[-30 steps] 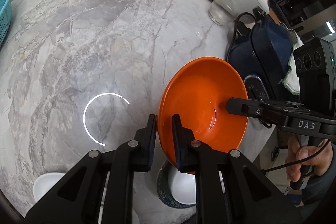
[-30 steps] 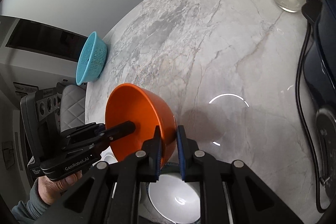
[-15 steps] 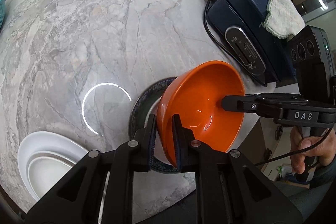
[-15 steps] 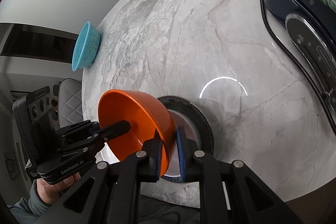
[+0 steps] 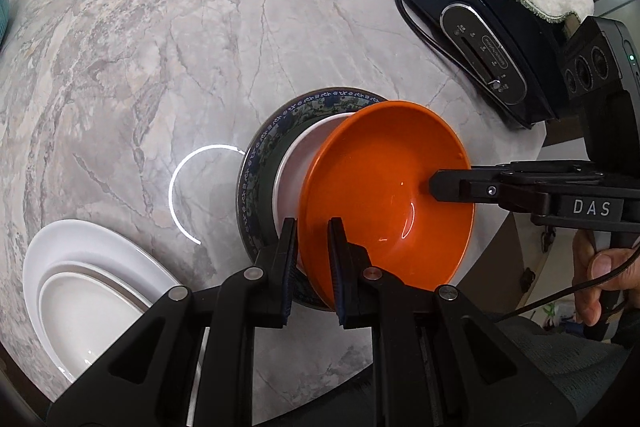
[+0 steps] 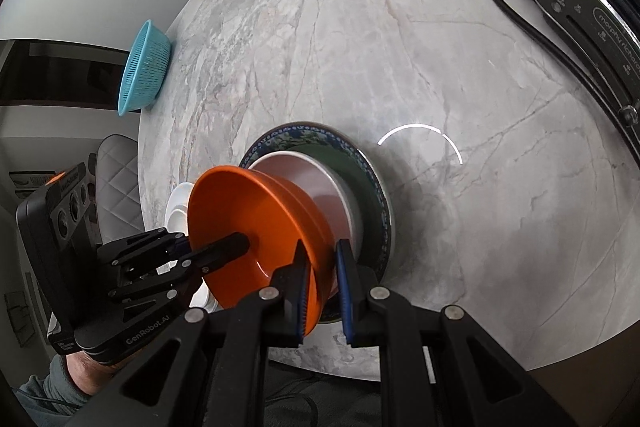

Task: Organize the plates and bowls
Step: 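Lower the orange bowl into the white bowl and open both grippers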

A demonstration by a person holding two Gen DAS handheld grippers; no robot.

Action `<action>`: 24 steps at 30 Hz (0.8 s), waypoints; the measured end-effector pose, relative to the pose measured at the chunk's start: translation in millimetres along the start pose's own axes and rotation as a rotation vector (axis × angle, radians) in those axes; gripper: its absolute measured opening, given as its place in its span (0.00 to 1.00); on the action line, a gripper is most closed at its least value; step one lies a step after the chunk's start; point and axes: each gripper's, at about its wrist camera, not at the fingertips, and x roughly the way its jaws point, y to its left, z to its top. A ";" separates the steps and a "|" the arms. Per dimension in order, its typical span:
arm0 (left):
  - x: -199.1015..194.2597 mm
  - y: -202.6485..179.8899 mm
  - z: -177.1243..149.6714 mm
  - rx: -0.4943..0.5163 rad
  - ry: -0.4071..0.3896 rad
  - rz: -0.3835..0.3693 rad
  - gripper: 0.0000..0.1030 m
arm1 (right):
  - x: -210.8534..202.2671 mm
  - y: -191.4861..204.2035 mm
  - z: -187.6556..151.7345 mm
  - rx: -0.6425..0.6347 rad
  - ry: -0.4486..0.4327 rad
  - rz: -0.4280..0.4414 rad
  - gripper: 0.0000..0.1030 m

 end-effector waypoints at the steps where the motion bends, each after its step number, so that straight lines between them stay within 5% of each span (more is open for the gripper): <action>1: 0.1 0.1 0.6 -0.001 -0.001 0.002 0.13 | 0.4 -0.3 -0.1 -0.002 0.000 -0.005 0.15; 15: -4.2 6.9 2.9 -0.042 -0.031 -0.020 0.21 | 4.9 -0.9 4.1 -0.041 0.012 -0.064 0.14; 18: -6.7 4.4 3.8 -0.036 -0.040 -0.010 0.42 | 5.1 -1.0 4.9 -0.049 0.013 -0.078 0.14; 19: -6.9 4.4 4.0 -0.035 -0.043 -0.007 0.59 | 5.1 -1.0 5.0 -0.052 0.014 -0.080 0.14; 24: -6.7 6.8 4.1 -0.047 -0.044 -0.002 0.62 | 5.2 0.7 6.5 -0.069 0.016 -0.098 0.14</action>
